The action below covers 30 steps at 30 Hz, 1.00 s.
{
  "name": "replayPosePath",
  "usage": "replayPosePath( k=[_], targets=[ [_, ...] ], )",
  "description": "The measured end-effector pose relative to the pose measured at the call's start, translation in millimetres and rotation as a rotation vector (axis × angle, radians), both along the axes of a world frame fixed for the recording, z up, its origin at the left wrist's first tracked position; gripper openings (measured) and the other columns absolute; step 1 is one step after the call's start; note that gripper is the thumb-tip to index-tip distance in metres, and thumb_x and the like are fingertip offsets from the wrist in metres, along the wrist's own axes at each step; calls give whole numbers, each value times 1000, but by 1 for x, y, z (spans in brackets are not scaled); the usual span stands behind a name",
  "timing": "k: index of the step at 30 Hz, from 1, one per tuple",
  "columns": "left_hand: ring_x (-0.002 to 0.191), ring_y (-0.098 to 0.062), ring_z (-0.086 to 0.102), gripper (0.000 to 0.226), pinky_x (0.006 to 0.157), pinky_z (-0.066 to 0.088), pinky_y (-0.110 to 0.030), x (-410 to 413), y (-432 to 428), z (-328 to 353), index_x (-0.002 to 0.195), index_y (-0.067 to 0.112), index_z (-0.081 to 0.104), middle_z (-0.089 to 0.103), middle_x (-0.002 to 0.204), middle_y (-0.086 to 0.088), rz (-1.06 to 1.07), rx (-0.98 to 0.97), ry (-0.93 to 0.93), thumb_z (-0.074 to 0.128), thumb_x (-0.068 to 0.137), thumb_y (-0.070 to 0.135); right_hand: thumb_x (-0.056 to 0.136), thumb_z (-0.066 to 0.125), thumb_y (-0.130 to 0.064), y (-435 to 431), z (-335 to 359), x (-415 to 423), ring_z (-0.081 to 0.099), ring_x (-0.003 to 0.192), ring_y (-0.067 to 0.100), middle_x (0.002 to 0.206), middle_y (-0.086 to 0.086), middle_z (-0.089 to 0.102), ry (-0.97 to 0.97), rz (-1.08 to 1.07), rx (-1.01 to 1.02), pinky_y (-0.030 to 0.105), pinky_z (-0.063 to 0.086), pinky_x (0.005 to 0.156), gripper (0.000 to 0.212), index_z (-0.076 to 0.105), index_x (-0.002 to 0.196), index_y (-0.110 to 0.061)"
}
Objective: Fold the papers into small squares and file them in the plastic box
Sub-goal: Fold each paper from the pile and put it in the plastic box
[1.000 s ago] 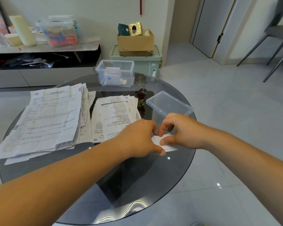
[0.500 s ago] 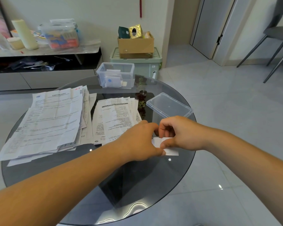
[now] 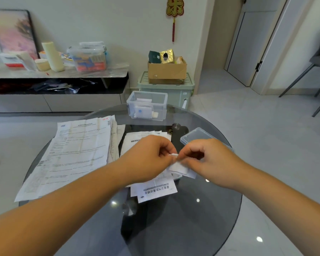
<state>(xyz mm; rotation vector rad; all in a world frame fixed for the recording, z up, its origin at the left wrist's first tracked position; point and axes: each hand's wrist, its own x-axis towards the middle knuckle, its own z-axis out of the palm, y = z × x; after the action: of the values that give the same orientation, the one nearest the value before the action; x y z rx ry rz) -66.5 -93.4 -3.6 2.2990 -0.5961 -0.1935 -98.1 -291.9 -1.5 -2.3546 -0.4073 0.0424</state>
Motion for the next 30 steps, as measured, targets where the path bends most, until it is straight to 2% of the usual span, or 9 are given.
replayPosePath(
  k=[2, 5, 8, 10, 13, 18, 24, 27, 30],
  targets=[
    [81, 0, 64, 6, 72, 54, -15, 17, 12, 11, 91, 32, 72, 70, 84, 13, 17, 30, -47, 67, 94, 34, 94, 65, -16, 12, 11, 19, 61, 87, -4, 88, -21, 66, -54, 51, -81, 10, 45, 72, 25, 74, 95, -40],
    [81, 0, 65, 5, 75, 55, -18, 55, 30, 25, 93, 32, 72, 71, 87, 14, 64, 33, -79, 67, 95, 33, 93, 62, -11, 30, 24, 61, 60, 85, 3, 88, -17, 66, -163, 74, -136, 18, 47, 75, 29, 77, 102, -34],
    [98, -1, 63, 22, 93, 53, -27, 105, 46, 37, 114, 28, 68, 68, 108, 14, 89, 41, -175, 68, 93, 34, 94, 59, -9, 44, 37, 116, 60, 89, 5, 94, -16, 66, -264, 41, -181, 24, 50, 83, 29, 77, 107, -28],
    [119, -11, 54, 51, 105, 46, -37, 141, 55, 41, 135, 27, 55, 58, 132, 7, 86, 219, -299, 68, 90, 46, 96, 56, -9, 48, 46, 155, 59, 96, 7, 101, -15, 65, -338, -26, -185, 23, 48, 87, 28, 76, 110, -23],
    [134, -20, 41, 83, 116, 32, -43, 189, 65, 39, 151, 26, 36, 44, 148, 2, 25, 607, -428, 65, 84, 64, 99, 53, -9, 49, 53, 206, 56, 99, 8, 115, -5, 68, -370, -151, -95, 20, 42, 87, 27, 74, 114, -18],
    [145, -22, 31, 93, 125, 11, -47, 240, 61, 22, 155, 23, 28, 35, 157, 1, -164, 884, -493, 58, 82, 73, 99, 52, -10, 51, 34, 269, 57, 111, 16, 121, -1, 68, -416, -146, -249, 35, 48, 96, 28, 73, 117, -16],
    [150, -24, 22, 99, 125, 5, -49, 259, 54, 9, 158, 20, 19, 23, 164, -1, -191, 867, -464, 54, 84, 76, 100, 40, -21, 54, 13, 291, 54, 110, 13, 116, -5, 67, -376, -20, -360, 36, 46, 95, 35, 72, 113, -15],
    [144, -26, 31, 95, 122, 16, -49, 264, 54, 1, 153, 23, 24, 31, 160, -1, -155, 815, -388, 56, 82, 77, 103, 29, -29, 52, 7, 295, 51, 107, 11, 113, -8, 65, -335, -8, -315, 33, 44, 92, 43, 70, 110, -17],
    [137, -25, 39, 91, 115, 20, -48, 269, 54, -2, 149, 26, 29, 41, 152, 1, -133, 807, -357, 58, 80, 77, 107, 27, -31, 53, 5, 296, 49, 104, 8, 107, -11, 63, -322, 2, -282, 34, 44, 90, 36, 61, 93, -34]
  ],
)
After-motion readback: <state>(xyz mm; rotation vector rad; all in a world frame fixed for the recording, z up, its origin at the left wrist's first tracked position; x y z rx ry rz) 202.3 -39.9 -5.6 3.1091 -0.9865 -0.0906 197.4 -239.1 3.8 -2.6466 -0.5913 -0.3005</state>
